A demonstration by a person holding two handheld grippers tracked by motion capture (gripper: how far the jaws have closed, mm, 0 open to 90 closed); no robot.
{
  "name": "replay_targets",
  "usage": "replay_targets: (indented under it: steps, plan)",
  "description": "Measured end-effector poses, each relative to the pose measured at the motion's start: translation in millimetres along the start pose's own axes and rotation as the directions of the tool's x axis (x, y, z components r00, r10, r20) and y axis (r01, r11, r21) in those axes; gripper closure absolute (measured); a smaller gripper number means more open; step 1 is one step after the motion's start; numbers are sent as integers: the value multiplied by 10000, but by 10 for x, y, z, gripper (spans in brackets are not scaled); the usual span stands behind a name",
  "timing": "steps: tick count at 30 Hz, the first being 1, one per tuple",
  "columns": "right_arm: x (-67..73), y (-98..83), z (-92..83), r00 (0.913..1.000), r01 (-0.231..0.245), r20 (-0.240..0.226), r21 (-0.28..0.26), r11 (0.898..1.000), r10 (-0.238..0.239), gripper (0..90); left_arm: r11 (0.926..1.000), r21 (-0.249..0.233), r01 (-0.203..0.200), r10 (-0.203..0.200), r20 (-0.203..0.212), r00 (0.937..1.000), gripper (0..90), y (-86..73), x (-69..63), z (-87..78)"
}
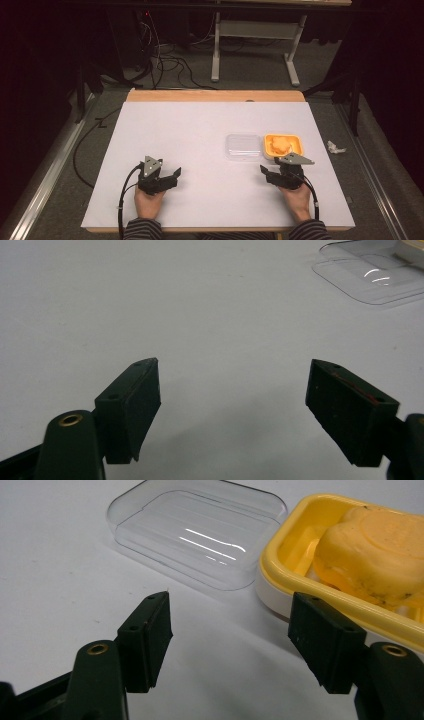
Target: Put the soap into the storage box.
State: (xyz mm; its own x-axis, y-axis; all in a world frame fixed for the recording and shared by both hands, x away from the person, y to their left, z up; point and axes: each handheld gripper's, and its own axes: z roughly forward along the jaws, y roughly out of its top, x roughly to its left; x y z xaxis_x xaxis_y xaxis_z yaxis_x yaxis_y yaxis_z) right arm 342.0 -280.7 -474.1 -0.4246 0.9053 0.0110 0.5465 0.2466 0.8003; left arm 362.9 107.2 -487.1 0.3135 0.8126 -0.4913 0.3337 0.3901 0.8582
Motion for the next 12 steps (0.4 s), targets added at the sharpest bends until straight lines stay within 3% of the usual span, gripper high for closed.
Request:
replay_targets:
  steps: [12]
  plan:
    - [26,-37,2,9999,150,-9,-310,9994,-150,316,10000,10,15,-15,-8,10000,227,0,1,2]
